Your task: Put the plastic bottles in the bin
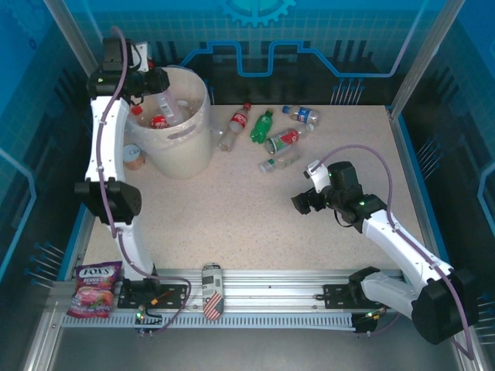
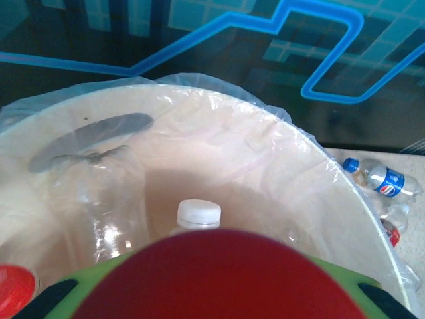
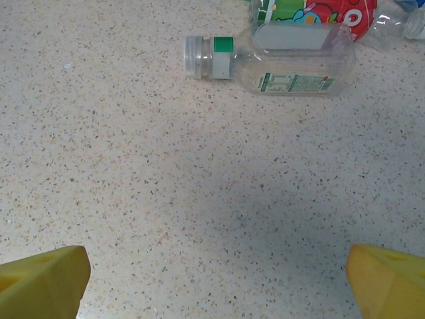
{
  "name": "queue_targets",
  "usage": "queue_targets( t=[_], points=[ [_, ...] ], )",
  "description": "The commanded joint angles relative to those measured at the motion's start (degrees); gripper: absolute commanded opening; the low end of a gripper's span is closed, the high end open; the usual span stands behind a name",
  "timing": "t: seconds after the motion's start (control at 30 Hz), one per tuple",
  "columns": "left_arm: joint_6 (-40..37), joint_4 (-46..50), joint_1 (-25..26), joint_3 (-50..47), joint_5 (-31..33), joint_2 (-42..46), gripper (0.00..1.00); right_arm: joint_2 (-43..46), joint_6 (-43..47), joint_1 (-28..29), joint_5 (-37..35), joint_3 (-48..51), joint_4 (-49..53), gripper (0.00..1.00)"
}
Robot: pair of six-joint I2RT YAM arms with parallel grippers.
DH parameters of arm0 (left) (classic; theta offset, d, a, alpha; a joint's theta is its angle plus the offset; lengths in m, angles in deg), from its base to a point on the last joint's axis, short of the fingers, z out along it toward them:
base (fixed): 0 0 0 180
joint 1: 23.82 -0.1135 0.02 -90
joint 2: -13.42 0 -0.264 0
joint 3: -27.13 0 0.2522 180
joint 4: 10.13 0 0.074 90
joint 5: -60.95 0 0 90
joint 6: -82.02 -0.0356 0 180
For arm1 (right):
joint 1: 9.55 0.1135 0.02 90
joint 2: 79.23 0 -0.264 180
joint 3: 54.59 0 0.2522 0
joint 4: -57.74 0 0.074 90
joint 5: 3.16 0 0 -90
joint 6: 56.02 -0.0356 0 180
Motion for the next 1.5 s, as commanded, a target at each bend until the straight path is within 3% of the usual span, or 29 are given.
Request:
queue_targets(
  t=[0.0,0.2,0.3,0.53,0.7,1.27,1.47],
  points=[
    [-4.0,8.1,1.4,5.9,-0.4,-4.4,0.04,0.8,-0.1,-0.6,-0.7,0.8,0.8,1.00],
    [-3.2,8.8,1.9,6.0,-1.6,-8.5,0.05,0.2,-0.1,-0.7,-0.6,0.0,0.7,1.00],
    [-2.9,8.5,2.4,5.2,-2.1,-9.7,0.14,-0.4,-0.3,-0.7,-0.3,-0.4,0.4,1.00],
    [-2.1,5.8,2.4,2.3,-1.7,-9.5,0.67,-1.3,-0.8,-0.7,0.1,-0.8,0.8,1.00],
    [-2.2,3.6,2.3,1.9,-0.4,-7.0,0.86,-1.5,-1.0,-0.7,0.1,-0.8,0.5,1.00],
    [-3.2,1.2,2.4,-3.9,1.5,2.0,0.93,-1.5,-4.6,-1.1,-2.2,-1.9,-0.4,1.00],
    [-4.1,-2.6,3.4,-11.8,3.0,10.0,0.93,-3.0,-9.5,-2.7,-2.3,-4.3,-0.2,1.00]
  ],
)
